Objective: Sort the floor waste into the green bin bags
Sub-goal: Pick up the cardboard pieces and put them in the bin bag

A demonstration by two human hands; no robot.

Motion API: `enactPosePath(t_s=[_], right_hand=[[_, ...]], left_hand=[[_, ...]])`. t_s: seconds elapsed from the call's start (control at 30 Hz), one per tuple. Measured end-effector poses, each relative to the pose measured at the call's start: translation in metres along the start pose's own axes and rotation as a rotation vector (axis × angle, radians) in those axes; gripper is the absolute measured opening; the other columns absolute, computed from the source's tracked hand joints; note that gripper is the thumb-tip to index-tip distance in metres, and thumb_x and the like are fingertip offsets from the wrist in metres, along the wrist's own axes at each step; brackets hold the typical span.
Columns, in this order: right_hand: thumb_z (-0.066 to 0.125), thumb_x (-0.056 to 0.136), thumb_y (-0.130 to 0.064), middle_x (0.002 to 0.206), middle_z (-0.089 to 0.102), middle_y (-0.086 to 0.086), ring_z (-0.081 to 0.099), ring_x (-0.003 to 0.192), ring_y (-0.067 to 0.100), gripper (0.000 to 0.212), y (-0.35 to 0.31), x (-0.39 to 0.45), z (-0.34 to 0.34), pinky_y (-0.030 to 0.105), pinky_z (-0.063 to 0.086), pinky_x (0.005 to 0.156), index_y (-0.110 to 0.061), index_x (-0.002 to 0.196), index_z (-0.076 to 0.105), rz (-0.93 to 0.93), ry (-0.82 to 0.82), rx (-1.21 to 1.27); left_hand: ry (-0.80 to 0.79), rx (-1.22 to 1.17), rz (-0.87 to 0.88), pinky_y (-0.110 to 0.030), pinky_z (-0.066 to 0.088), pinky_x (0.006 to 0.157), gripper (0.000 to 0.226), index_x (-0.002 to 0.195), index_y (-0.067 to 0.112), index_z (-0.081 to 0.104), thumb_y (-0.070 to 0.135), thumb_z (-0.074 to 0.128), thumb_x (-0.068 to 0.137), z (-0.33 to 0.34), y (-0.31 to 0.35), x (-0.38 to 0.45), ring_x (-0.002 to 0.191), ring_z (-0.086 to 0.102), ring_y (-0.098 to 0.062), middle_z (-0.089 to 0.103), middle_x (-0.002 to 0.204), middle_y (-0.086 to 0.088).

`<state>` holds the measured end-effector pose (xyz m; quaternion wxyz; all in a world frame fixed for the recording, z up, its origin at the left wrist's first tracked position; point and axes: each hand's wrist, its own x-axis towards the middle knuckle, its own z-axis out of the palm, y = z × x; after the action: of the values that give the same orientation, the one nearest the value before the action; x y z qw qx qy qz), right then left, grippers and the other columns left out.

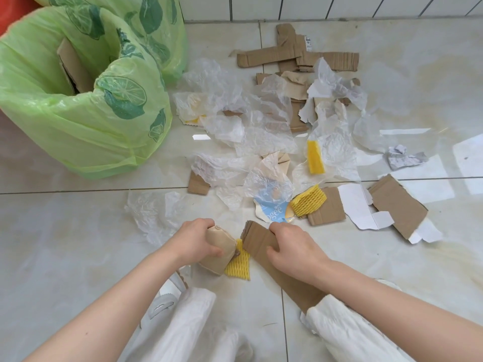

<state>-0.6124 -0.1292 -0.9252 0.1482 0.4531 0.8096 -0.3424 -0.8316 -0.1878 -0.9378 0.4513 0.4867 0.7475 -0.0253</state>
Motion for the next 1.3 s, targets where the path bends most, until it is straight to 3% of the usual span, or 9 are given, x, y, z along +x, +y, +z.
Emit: enactPosePath(t_s=[0.13,0.47,0.63,0.8,0.9,1.03,1.17,1.23,1.3], right_hand=[[0.044,0.083,-0.022,0.084,0.041,0.002,0.057,0.086,0.035,0.009,0.003,0.005,0.008,0.038,0.041,0.065,-0.016,0.087,0.039,0.001,0.024,-0.062],[0.049,0.078,-0.022,0.071,0.050,0.000,0.050,0.071,0.024,0.014,-0.006,0.004,-0.028,0.040,0.044,0.062,-0.015,0.071,0.040,0.016,0.098,0.059],[0.055,0.086,-0.025,0.080,0.061,0.001,0.058,0.074,0.018,0.011,-0.032,0.014,-0.080,0.042,0.049,0.069,-0.020,0.094,0.048,-0.080,0.183,0.231],[0.056,0.088,-0.020,0.093,0.064,0.006,0.062,0.082,0.022,0.044,-0.076,0.035,-0.134,0.045,0.053,0.071,-0.036,0.122,0.032,-0.155,0.269,0.409],[0.059,0.084,-0.020,0.102,0.063,0.003,0.061,0.093,0.020,0.052,-0.109,0.056,-0.162,0.045,0.053,0.080,-0.034,0.127,0.034,-0.215,0.305,0.418],[0.056,0.078,-0.014,0.096,0.070,0.003,0.066,0.091,0.020,0.025,-0.162,0.082,-0.199,0.045,0.056,0.080,-0.016,0.101,0.064,-0.303,0.307,0.398],[0.058,0.083,-0.011,0.089,0.072,-0.001,0.069,0.082,0.012,0.014,-0.210,0.099,-0.237,0.033,0.060,0.065,-0.020,0.089,0.067,-0.359,0.310,0.649],[0.058,0.084,-0.008,0.077,0.068,-0.006,0.067,0.067,0.005,0.014,-0.232,0.109,-0.249,0.031,0.060,0.059,-0.020,0.085,0.064,-0.368,0.318,0.862],[0.056,0.084,-0.006,0.079,0.067,-0.003,0.067,0.069,0.009,0.013,-0.250,0.124,-0.251,0.033,0.060,0.060,-0.017,0.087,0.063,-0.336,0.349,1.043]], left_hand=[[0.021,-0.062,-0.007,-0.025,0.029,0.050,0.043,0.061,0.026,0.039,0.031,0.081,0.067,-0.014,0.001,-0.004,0.060,0.042,-0.010,0.044,0.065,0.006],[0.218,-0.268,-0.003,-0.026,0.038,0.053,0.030,0.074,0.016,0.056,0.023,0.084,0.066,-0.064,0.001,-0.016,0.064,0.053,-0.014,0.058,0.069,0.003],[0.441,-0.504,0.000,-0.025,0.046,0.060,0.031,0.087,0.019,0.064,0.021,0.085,0.066,-0.105,0.008,-0.034,0.071,0.060,-0.012,0.067,0.080,0.003],[0.663,-0.608,0.111,-0.012,0.048,0.058,0.024,0.088,0.025,0.064,0.017,0.081,0.072,-0.160,0.013,-0.056,0.066,0.061,0.004,0.069,0.078,0.012],[0.751,-0.734,0.150,-0.005,0.046,0.054,0.014,0.086,0.027,0.065,0.017,0.073,0.081,-0.195,0.014,-0.065,0.063,0.061,0.007,0.068,0.079,0.015],[0.885,-0.834,0.155,-0.018,0.048,0.056,0.006,0.088,0.024,0.068,0.021,0.069,0.083,-0.234,0.008,-0.073,0.070,0.061,-0.008,0.068,0.081,0.008],[1.077,-0.912,0.169,-0.031,0.054,0.070,0.004,0.082,0.022,0.068,0.020,0.072,0.080,-0.270,-0.004,-0.080,0.077,0.067,-0.014,0.071,0.085,0.002],[1.195,-0.913,0.154,-0.033,0.057,0.073,0.006,0.076,0.025,0.067,0.021,0.072,0.077,-0.288,-0.014,-0.079,0.079,0.068,-0.013,0.070,0.084,0.005],[1.288,-0.898,0.092,-0.039,0.059,0.078,0.005,0.071,0.028,0.066,0.026,0.071,0.072,-0.302,-0.025,-0.074,0.083,0.069,-0.018,0.071,0.085,0.003]])
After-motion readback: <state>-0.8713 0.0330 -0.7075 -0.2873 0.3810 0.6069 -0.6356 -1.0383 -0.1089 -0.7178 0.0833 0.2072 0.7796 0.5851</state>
